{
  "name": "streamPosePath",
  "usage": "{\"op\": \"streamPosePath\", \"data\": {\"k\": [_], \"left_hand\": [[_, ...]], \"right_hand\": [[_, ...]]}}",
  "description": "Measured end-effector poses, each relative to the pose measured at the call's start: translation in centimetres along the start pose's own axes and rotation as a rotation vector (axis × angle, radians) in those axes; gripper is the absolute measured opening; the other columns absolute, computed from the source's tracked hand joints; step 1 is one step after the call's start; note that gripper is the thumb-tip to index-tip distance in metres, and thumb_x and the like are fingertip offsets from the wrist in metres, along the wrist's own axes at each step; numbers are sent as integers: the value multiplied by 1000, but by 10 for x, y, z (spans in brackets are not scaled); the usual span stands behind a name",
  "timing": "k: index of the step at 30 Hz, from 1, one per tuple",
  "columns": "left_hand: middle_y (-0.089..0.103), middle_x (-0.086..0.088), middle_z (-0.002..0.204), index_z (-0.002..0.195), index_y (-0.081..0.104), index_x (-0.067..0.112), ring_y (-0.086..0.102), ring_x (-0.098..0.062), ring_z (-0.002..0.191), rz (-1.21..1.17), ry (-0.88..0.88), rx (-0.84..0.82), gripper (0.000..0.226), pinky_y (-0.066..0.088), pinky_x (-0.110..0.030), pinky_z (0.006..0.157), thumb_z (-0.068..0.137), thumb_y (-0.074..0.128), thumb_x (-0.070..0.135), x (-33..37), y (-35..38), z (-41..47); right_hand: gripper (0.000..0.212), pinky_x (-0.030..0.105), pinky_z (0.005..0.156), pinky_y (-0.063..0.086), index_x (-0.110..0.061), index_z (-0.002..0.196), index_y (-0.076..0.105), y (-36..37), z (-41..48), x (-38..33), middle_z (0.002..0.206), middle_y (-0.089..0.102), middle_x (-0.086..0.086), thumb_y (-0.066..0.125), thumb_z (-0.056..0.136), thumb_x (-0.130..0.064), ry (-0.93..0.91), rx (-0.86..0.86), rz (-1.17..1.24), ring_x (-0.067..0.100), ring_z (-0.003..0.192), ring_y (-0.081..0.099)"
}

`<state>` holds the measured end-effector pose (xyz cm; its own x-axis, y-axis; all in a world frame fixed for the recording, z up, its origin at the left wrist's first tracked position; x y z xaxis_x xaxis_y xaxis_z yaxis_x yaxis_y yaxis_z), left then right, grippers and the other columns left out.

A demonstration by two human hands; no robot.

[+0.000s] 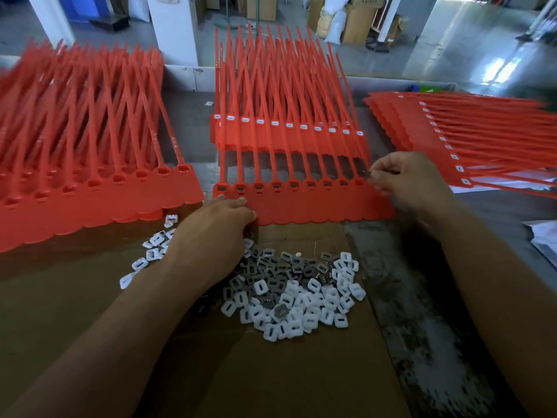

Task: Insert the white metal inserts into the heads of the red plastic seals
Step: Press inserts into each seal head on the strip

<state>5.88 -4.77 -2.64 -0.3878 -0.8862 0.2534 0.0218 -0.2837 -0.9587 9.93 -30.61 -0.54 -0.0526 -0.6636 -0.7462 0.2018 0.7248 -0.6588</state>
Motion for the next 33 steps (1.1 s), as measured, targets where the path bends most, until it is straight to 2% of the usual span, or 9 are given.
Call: {"op": "streamPosePath", "data": {"k": [3,11,17,21,25,29,31,32,33], "left_hand": [[36,3,146,132,48,21,29,-13,135,-6,1,-7,48,16,-24,110,89,40,2,0,0,0],[35,4,146,132,47,22,29,-12,135,0,3,-4,47,15,-24,110,90,41,3,-1,1,1],[35,4,147,133,47,23,27,-14,136,6,-9,-15,48,17,-27,111,89,40,3,-2,2,1],[33,3,147,134,46,22,26,-15,137,6,-13,-23,50,16,-27,111,89,40,2,-2,2,0],[33,4,148,134,46,23,26,-15,137,1,-17,-24,49,15,-27,111,89,40,3,-1,1,0],[33,4,148,134,45,23,26,-15,137,4,-12,-27,50,16,-28,111,89,39,2,-2,2,0],[34,3,147,134,45,23,27,-15,137,2,-7,-21,50,17,-27,111,89,40,2,-2,1,0],[34,3,147,134,46,22,27,-15,136,2,-3,-22,49,17,-27,111,89,41,2,-1,1,0],[34,3,147,134,46,22,28,-14,136,4,1,-23,49,16,-26,111,89,41,3,-1,1,0]], "right_hand": [[8,20,62,39,-7,86,66,0,11,9,67,56,-6,58,86,-4,7,8,-87,5,59,47],[9,15,58,36,-11,86,67,8,16,11,73,56,-8,58,88,-9,35,-50,-154,1,65,47],[9,21,59,37,-11,85,67,12,16,9,77,59,-4,58,88,-11,23,-80,-194,10,71,52],[11,20,58,36,-13,78,67,15,16,9,72,56,-13,60,86,-9,21,-79,-222,4,67,50],[9,24,72,37,-16,77,63,13,16,12,82,58,-4,69,79,-11,47,60,-193,9,78,52],[12,24,79,36,-11,91,66,10,12,6,98,61,3,69,80,-16,15,137,-297,18,96,55],[16,20,77,35,-11,95,67,6,0,-9,96,61,-1,68,81,-19,-91,161,-342,13,93,56],[11,14,73,37,-15,91,67,9,-10,-18,88,60,-8,69,81,-20,-150,97,-311,4,84,56],[4,6,68,37,-21,83,66,16,-22,-27,81,59,-15,69,80,-20,-205,-48,-275,-5,75,56]]}}
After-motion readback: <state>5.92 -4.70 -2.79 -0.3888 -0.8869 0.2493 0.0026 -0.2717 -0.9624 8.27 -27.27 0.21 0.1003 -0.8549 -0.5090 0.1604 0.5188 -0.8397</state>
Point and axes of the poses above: each hand's wrist, its own z-axis towards the middle knuckle, its own y-axis out of the palm, x = y × z, the point moved 6 cm from there along z, towards the middle knuckle
